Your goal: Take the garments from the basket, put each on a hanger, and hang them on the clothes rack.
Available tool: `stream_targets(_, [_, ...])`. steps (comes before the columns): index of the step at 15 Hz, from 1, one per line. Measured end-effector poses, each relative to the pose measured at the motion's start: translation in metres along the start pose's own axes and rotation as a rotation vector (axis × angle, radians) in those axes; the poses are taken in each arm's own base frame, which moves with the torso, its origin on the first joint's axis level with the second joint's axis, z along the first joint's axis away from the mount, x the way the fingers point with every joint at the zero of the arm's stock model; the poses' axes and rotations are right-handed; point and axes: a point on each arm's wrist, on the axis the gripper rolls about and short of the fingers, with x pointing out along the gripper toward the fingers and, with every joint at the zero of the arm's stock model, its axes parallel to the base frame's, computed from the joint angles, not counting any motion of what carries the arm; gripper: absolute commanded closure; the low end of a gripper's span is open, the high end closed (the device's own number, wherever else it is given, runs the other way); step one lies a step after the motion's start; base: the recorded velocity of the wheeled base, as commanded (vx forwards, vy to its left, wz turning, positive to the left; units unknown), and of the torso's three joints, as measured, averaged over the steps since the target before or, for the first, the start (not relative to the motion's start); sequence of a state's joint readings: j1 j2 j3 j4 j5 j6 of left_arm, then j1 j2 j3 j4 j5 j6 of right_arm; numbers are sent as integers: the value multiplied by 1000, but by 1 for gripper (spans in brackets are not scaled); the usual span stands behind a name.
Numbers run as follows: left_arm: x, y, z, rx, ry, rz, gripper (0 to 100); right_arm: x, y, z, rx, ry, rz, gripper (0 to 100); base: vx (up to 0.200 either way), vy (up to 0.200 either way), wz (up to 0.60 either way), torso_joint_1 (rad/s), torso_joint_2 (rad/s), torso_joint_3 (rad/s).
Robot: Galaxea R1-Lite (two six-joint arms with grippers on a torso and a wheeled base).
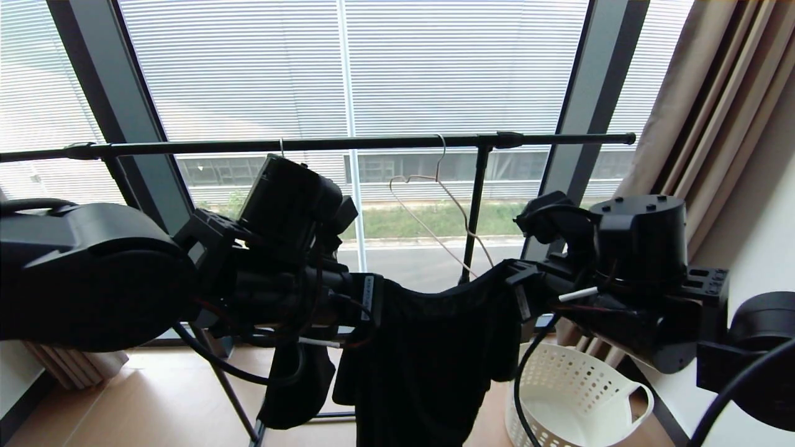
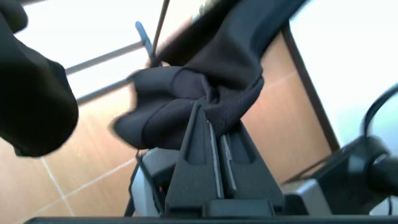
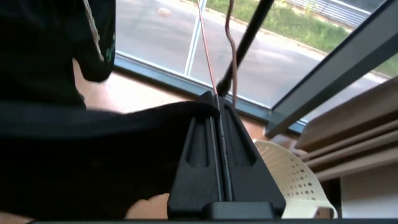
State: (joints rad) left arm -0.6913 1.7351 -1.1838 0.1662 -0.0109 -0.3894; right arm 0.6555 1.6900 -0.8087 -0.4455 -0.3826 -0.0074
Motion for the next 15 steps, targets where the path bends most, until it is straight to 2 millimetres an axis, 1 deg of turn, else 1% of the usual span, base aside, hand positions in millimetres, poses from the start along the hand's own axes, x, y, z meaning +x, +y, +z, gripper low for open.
stream_targets(3, [-3,-2,16,-3,-51,-10,100,-11,-4,-19,-57,47,6,100,0,0,0,0,0,0])
stream_targets(4, [-5,-4,22,13,-75,-18,100,-11,-3,-24,-79,64,12,100,0,0,0,0,0,0])
stream_targets(6, [-8,-8,29,39,-100,-28,100,-11,-2,-32,-120,88,39,100,0,0,0,0,0,0])
stream_targets(7, [-8,-8,29,41,-104,-29,100,-11,-1,-36,-143,96,57,0,0,0,0,0,0,0])
stream_targets(9, [-9,-9,31,40,-110,-32,100,-11,-1,-41,-180,85,82,0,0,0,0,0,0,0])
stream_targets(12, [-12,-11,36,40,-136,-25,100,-13,0,-54,-274,80,162,0,0,0,0,0,0,0])
stream_targets(13, [-14,-12,39,39,-156,-17,100,-14,1,-61,-319,67,213,0,0,0,0,0,0,0])
stream_targets(15, [-17,-14,44,39,-179,-17,100,-18,2,-68,-356,-15,301,0,0,0,0,0,0,0])
